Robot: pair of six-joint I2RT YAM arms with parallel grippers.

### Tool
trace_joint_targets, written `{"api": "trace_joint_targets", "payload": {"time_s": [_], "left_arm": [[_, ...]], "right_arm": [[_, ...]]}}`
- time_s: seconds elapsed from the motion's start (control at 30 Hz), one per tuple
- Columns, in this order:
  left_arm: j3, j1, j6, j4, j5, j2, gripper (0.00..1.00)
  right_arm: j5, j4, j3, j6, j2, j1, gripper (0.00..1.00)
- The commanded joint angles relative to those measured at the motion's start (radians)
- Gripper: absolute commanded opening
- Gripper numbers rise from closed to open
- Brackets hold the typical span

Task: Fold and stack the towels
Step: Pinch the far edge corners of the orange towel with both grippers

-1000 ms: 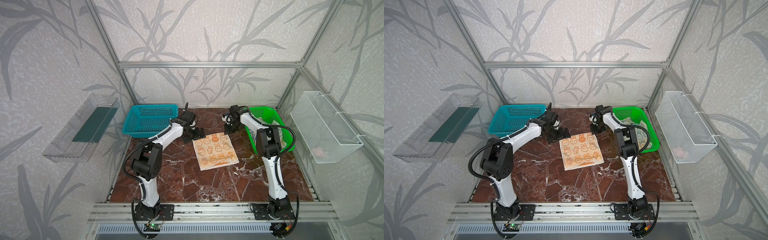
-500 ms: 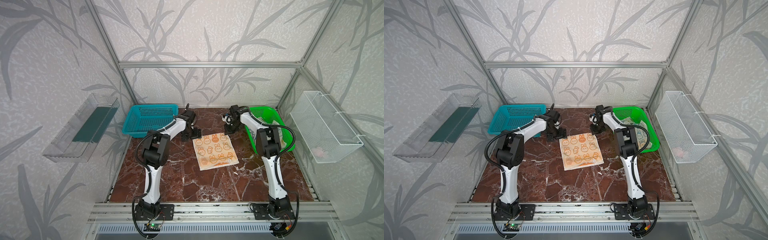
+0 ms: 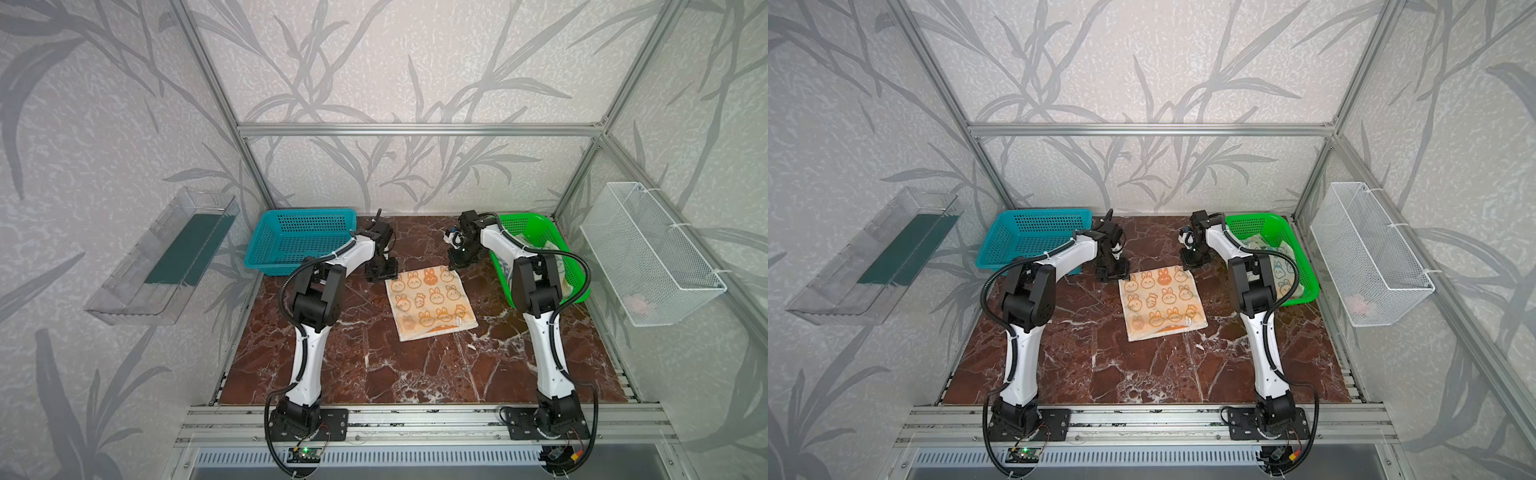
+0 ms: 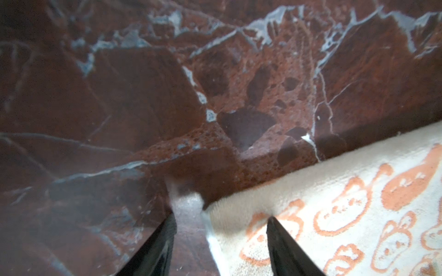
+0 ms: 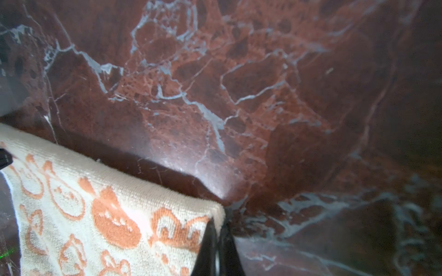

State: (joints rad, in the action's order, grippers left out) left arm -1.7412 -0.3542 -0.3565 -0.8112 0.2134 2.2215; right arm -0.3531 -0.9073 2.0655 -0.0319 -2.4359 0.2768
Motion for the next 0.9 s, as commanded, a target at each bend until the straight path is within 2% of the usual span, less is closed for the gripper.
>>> {"api": "trace_joint_targets", "payload": {"time_s": [0.0, 0.23, 0.57, 0.87], "left_arm": [[-0.019, -0.008, 0.041, -0.019, -0.03, 0.051, 0.57], [-0.029, -0.03, 0.051, -0.026, -0.042, 0.097, 0.51], [-0.024, -0.037, 0.062, -0.039, -0.089, 0.138, 0.33], [-0.046, -0.046, 0.074, -0.051, -0.091, 0.183, 0.29]], "right_arm": [[-0.021, -0.027, 0.009, -0.008, -0.004, -0.001, 0.01], [-0.026, -0.031, 0.008, -0.009, -0.002, -0.001, 0.01], [-0.035, -0.029, 0.007, -0.011, 0.011, -0.001, 0.01], [-0.044, -0.031, 0.008, -0.016, 0.012, -0.001, 0.01]]}}
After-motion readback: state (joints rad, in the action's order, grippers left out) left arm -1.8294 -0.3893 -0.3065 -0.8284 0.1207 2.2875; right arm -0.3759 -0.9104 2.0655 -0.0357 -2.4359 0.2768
